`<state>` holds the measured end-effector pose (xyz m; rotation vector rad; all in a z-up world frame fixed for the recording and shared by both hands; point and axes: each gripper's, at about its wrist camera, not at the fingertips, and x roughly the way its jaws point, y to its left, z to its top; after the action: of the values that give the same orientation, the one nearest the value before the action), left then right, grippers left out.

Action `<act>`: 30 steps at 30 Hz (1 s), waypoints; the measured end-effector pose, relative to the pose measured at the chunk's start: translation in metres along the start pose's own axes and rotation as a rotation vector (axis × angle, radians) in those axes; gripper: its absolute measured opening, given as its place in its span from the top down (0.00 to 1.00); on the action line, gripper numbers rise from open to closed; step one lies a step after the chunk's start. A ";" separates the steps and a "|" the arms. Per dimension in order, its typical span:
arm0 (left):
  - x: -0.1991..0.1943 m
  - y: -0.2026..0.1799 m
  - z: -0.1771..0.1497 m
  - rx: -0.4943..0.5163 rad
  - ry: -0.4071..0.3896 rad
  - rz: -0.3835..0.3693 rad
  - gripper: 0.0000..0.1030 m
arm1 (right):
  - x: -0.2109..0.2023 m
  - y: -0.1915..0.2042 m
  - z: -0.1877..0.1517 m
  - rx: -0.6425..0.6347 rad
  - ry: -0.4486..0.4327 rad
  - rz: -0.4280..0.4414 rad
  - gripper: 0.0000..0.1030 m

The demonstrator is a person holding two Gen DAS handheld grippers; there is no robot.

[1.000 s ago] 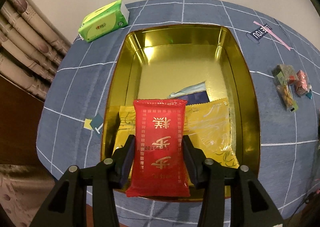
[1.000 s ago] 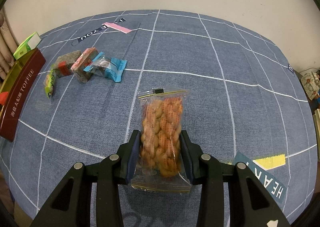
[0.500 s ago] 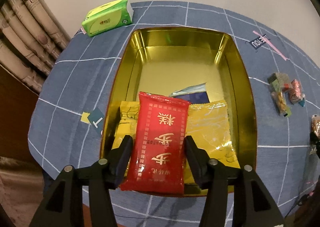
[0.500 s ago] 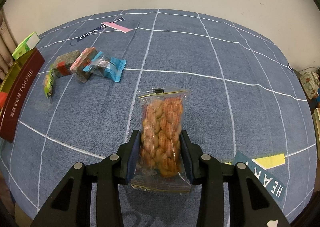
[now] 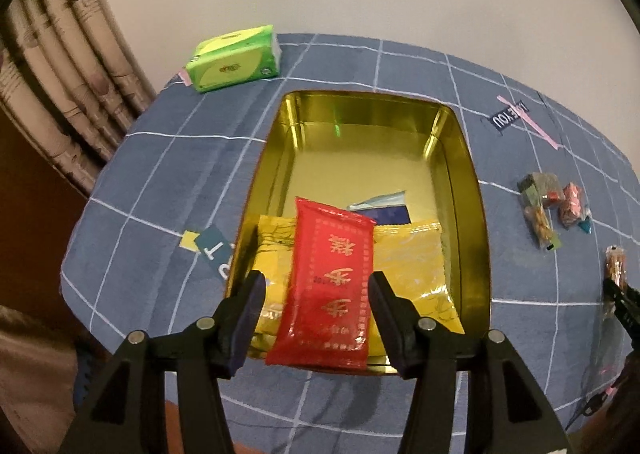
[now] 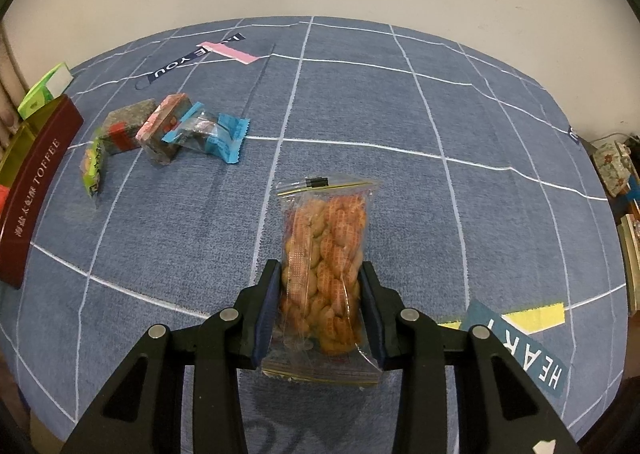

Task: Organize snacks
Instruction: 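Carry the red packet into the gold tin and open the left tool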

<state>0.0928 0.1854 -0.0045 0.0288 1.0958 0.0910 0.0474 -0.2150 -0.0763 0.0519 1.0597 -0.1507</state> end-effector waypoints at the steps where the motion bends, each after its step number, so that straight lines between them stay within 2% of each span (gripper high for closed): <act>1: -0.002 0.002 -0.001 -0.006 -0.009 0.002 0.47 | 0.000 0.000 0.000 0.001 0.001 -0.002 0.67; 10: -0.016 0.019 -0.019 -0.032 -0.071 0.078 0.47 | 0.000 0.003 0.003 0.016 0.017 -0.016 0.67; 19: -0.013 0.041 -0.028 -0.111 -0.054 0.056 0.47 | -0.007 0.011 0.003 0.033 0.030 -0.005 0.67; 25: -0.015 0.053 -0.029 -0.157 -0.059 0.049 0.47 | -0.029 0.038 0.008 -0.004 0.000 0.057 0.67; 30: -0.018 0.065 -0.034 -0.194 -0.063 0.067 0.47 | -0.047 0.081 0.015 -0.068 -0.025 0.140 0.67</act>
<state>0.0510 0.2475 0.0003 -0.1050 1.0189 0.2541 0.0497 -0.1316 -0.0305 0.0621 1.0318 0.0111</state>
